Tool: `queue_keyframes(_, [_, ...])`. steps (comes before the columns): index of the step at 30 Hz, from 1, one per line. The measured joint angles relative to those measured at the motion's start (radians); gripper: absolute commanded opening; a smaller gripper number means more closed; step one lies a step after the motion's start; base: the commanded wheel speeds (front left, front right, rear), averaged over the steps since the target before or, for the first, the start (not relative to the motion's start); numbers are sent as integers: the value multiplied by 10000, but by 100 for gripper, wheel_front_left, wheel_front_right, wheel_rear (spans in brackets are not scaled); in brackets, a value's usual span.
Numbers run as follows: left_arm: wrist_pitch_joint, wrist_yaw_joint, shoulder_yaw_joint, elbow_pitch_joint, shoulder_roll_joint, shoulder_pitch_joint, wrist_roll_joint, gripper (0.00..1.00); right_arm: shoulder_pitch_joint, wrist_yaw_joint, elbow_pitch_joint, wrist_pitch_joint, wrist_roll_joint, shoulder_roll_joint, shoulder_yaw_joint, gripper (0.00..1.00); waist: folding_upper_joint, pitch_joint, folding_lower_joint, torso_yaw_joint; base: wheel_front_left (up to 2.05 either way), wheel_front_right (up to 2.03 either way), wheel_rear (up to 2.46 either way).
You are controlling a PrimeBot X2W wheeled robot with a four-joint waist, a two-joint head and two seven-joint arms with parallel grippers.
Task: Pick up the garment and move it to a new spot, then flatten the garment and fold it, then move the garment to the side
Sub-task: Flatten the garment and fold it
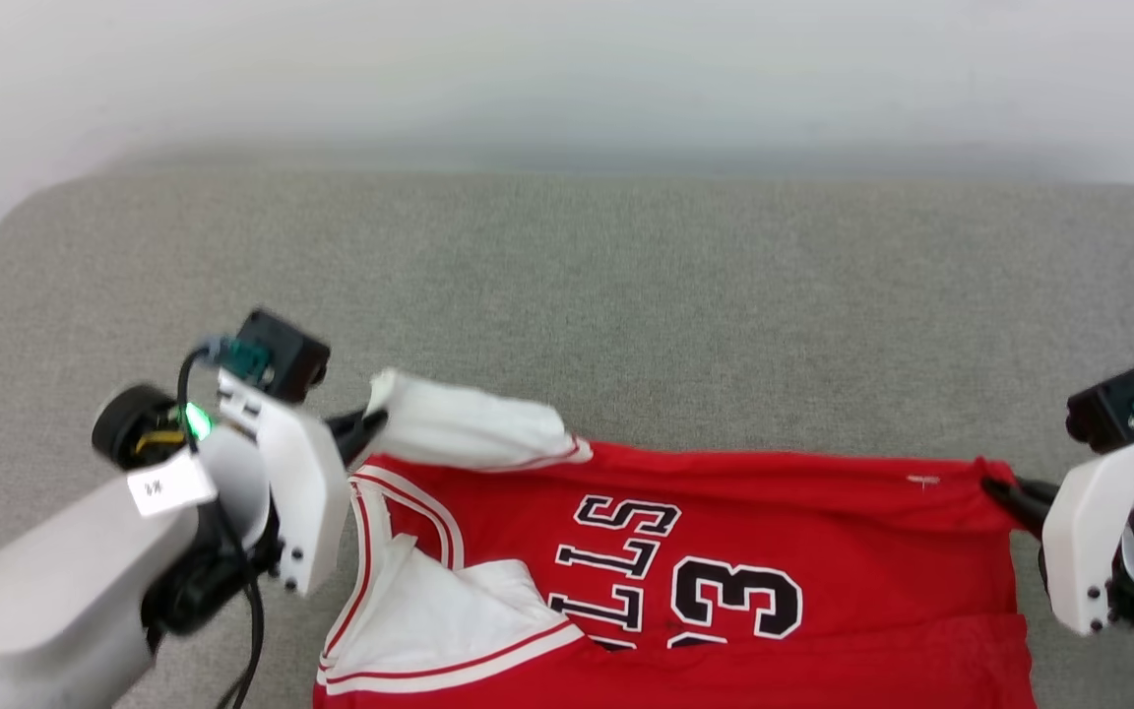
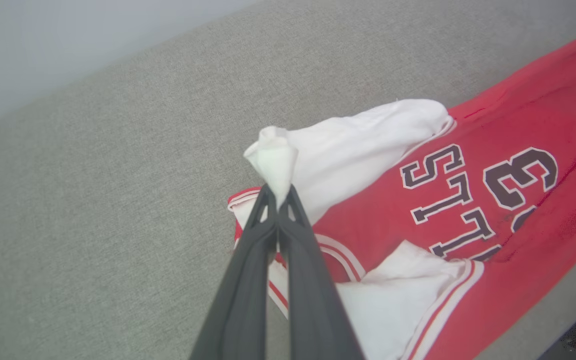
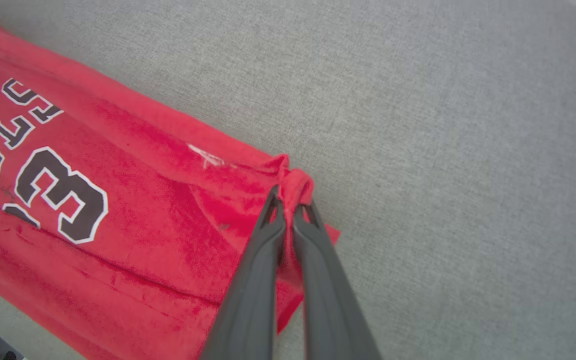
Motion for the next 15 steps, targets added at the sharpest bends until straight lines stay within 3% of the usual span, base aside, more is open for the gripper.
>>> queue_keyframes(9, [-481, 1049, -341, -1206, 683, 2179, -516, 0, 2012, -2, -754, -2, 48, 50, -625, 0, 0, -659, -1, 12, 0, 0, 0])
queue_keyframes(15, [-765, 1337, -499, -1150, 734, 3009, -769, 0, 3081, 0, -1018, 184, -15, 228, -1047, 0, 0, -612, -1, 23, 0, 0, 0])
